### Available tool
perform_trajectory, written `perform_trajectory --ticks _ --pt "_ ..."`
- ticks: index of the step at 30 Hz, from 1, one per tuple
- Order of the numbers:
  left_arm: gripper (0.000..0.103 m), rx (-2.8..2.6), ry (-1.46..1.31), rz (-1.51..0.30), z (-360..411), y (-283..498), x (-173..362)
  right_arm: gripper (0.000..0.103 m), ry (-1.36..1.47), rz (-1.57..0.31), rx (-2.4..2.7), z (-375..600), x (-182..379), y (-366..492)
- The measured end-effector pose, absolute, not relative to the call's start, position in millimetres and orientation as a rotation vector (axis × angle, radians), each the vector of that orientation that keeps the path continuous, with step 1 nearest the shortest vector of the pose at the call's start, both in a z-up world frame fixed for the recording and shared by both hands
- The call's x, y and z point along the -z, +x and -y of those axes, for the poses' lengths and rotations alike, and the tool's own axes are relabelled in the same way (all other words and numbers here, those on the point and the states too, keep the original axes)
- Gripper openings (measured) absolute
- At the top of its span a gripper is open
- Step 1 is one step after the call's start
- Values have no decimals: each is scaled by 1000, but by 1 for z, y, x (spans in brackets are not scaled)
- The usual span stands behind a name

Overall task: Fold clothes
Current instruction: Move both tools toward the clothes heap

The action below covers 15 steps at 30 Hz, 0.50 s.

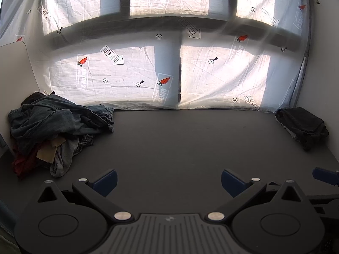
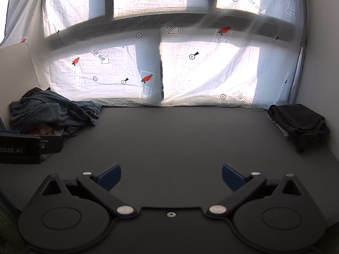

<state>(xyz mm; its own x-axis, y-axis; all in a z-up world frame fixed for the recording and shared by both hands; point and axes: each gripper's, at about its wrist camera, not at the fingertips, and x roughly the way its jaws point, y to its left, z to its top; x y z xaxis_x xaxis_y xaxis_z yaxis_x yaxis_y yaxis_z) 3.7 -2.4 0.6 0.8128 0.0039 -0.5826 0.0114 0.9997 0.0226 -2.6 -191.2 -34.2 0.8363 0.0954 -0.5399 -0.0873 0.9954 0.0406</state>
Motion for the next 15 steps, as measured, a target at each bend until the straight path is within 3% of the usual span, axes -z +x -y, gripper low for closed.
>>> perform_trajectory --ticks 15 --pt "103 -3 26 -617 2 5 -2 103 16 -564 -82 189 35 -3"
